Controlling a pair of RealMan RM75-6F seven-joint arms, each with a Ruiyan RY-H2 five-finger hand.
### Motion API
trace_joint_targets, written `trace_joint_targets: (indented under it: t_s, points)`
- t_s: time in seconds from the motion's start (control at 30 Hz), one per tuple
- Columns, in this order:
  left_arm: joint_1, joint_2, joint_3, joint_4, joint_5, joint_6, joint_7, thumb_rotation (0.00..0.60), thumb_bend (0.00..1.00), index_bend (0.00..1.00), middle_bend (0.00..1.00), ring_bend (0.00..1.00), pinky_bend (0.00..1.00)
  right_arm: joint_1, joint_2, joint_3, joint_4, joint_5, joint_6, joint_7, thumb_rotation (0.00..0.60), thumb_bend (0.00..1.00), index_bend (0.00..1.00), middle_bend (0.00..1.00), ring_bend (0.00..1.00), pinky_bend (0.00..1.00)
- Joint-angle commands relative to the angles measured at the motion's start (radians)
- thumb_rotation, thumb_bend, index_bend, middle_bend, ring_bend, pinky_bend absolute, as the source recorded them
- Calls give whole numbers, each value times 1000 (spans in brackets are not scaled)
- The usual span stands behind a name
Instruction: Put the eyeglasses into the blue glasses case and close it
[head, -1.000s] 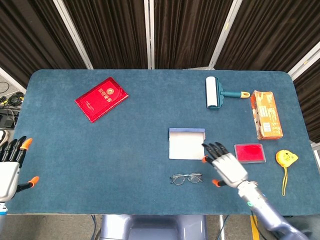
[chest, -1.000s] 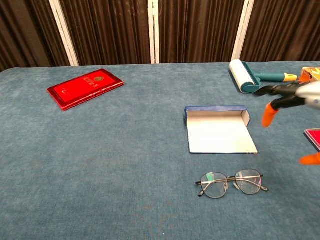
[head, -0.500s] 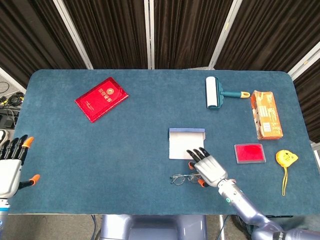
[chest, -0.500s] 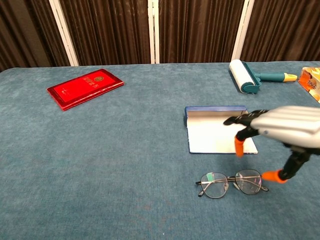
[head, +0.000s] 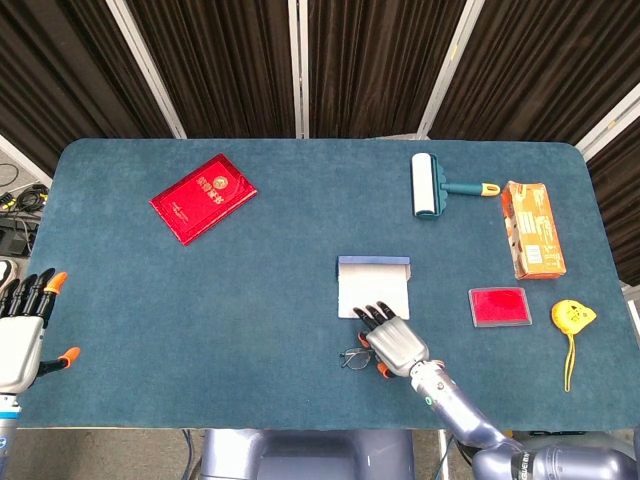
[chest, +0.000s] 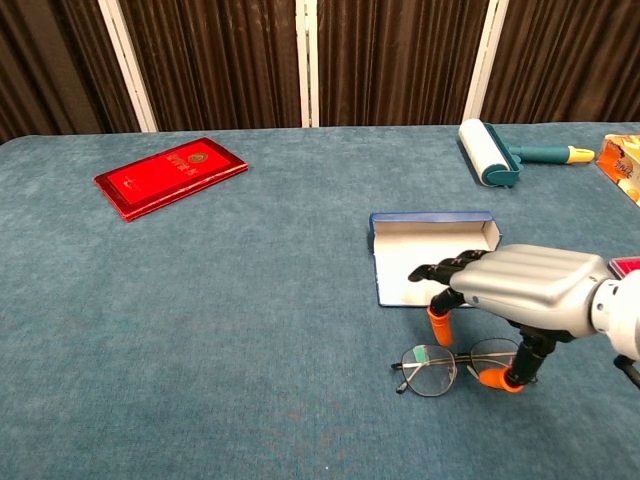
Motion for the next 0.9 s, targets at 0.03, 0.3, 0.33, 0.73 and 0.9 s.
trace_joint_targets:
  t_s: [0.03, 0.3, 0.33, 0.73, 0.9]
  points:
    - [-2, -1, 0, 2, -4, -2, 2, 600, 0, 0, 0, 0, 0, 8, -12, -4, 6, -2, 9, -2, 600, 225, 444, 0, 0, 0]
    - [-5, -1, 1, 3, -11, -2, 1, 600, 0, 0, 0, 0, 0, 24, -23, -27, 26, 22, 29, -34, 600, 227, 447, 0, 0, 0]
    - [-6, -1, 1, 3, -12, -3, 1, 600, 0, 0, 0, 0, 0, 25, -22, -31, 28, 26, 30, -36, 600, 227, 447, 0, 0, 0]
    - [-10, -2, 2, 3, -18, 0, 3, 600, 0, 0, 0, 0, 0, 35, -27, -53, 49, 20, 29, 6, 600, 274, 528, 0, 0, 0]
    - [-11, -3, 2, 5, -23, -1, 4, 600, 0, 0, 0, 0, 0, 38, -33, -62, 67, 15, 32, 12, 600, 295, 568, 0, 0, 0]
